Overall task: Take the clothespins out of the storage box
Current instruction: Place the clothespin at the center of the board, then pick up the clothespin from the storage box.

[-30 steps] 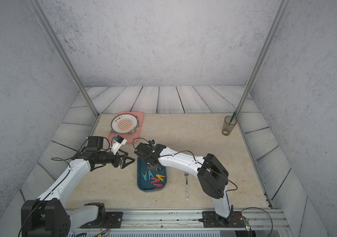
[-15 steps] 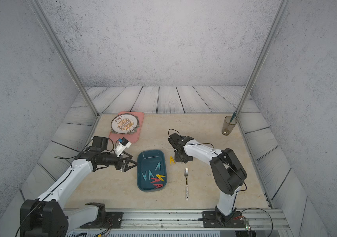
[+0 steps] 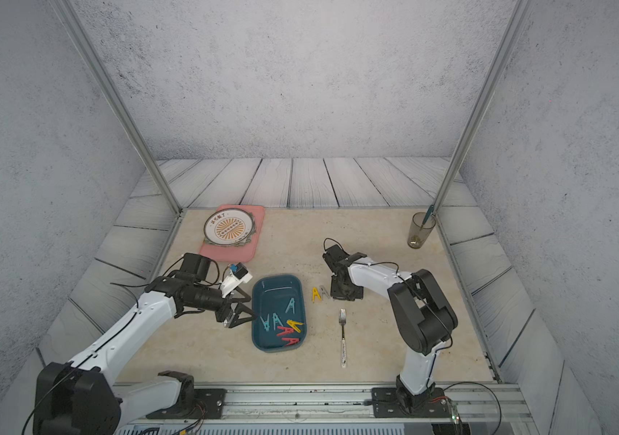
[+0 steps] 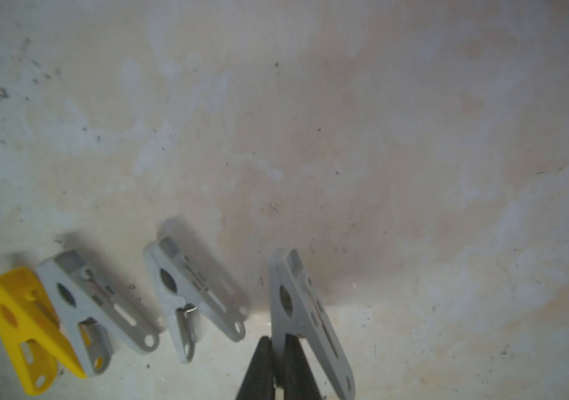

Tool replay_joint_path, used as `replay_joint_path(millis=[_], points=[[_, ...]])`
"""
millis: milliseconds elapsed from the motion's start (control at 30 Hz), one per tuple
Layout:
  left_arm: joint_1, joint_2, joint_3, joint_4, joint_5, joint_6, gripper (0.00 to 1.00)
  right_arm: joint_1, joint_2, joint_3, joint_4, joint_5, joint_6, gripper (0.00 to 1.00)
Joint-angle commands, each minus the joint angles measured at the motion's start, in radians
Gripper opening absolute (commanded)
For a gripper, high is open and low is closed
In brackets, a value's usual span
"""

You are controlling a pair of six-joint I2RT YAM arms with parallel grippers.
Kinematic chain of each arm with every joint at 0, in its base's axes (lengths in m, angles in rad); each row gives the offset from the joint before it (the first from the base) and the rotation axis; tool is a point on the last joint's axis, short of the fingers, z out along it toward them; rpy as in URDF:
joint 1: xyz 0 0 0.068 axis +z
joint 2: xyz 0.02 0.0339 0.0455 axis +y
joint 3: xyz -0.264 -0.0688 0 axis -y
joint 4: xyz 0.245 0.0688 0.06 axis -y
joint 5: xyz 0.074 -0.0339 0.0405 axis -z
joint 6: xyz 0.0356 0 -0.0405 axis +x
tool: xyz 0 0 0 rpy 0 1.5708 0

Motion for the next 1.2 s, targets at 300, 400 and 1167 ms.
replay_joint_path(millis=[300, 400, 1167], points=[[-0.003, 0.013, -0.005, 0.115, -0.085, -0.098, 0.92, 0.078, -0.181, 0.084, -0.074, -0.074, -0.039, 0.23], [-0.003, 0.014, 0.001, 0.111, -0.086, -0.106, 0.92, 0.138, -0.190, 0.121, -0.084, -0.094, -0.044, 0.24], [0.020, 0.016, -0.025, 0.153, -0.159, -0.143, 0.92, 0.472, 0.146, 0.372, -0.113, 0.030, 0.299, 0.30]])
